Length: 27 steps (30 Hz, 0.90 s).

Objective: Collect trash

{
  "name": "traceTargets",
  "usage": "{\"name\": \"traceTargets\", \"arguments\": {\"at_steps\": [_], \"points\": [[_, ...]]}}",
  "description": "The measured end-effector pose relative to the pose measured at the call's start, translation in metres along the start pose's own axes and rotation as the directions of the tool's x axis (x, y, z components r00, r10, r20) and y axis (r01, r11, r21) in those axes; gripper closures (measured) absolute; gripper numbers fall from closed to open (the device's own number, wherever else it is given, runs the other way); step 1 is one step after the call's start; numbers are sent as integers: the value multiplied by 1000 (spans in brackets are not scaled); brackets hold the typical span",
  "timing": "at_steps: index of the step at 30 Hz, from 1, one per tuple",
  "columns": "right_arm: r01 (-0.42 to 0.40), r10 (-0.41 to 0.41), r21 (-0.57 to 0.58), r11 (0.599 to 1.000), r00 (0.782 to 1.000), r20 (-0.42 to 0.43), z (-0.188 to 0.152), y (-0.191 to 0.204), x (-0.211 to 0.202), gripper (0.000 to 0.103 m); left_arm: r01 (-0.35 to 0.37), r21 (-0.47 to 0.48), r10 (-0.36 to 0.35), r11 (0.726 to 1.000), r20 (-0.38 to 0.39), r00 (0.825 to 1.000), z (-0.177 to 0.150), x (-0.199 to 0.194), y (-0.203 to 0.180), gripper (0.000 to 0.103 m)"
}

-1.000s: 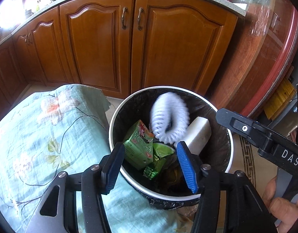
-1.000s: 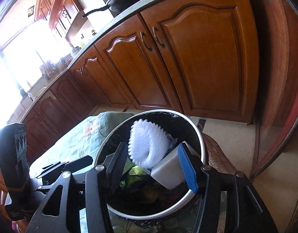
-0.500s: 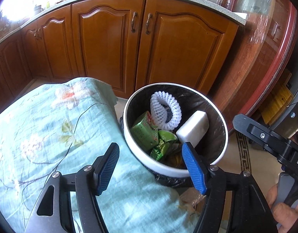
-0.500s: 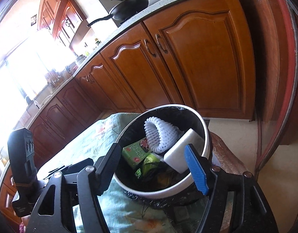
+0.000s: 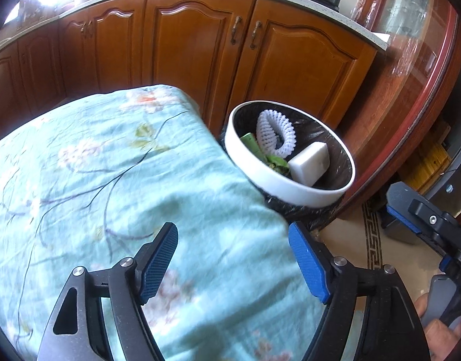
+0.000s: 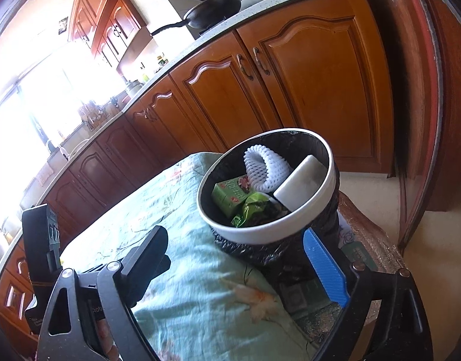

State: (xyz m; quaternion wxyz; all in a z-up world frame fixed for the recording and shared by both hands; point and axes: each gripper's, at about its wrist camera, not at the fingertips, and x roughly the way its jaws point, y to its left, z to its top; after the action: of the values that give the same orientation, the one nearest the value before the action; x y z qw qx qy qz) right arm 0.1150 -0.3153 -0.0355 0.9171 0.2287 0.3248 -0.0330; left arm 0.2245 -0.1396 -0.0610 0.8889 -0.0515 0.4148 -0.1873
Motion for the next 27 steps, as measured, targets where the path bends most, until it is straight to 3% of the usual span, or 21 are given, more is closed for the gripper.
{"name": "traceTargets", "arguments": {"at_steps": [10, 14, 16, 19, 22, 27], "points": [[78, -60, -106, 991, 985, 163, -23, 32, -41, 1, -39, -15, 41, 999, 153, 987, -35, -67, 13, 23], [124, -82, -167, 978, 967, 240, -30, 46, -56, 0, -50, -4, 50, 999, 257, 965, -52, -100, 12, 17], [150, -93, -192, 970, 956, 280, -34, 52, -63, 0, -76, 4, 71, 997, 315, 946, -62, -116, 10, 8], [187, -109, -227, 956, 941, 319, -43, 58, -68, 0, -115, 15, 100, 993, 395, 913, -79, -134, 7, 1], [211, -121, -246, 946, 934, 337, -49, 60, -67, 0, -141, 24, 116, 990, 433, 894, -94, -141, 5, 1], [224, -127, -237, 945, 922, 366, -56, 58, -70, 0, -171, 18, 144, 985, 456, 878, -112, -142, 4, 1]]}}
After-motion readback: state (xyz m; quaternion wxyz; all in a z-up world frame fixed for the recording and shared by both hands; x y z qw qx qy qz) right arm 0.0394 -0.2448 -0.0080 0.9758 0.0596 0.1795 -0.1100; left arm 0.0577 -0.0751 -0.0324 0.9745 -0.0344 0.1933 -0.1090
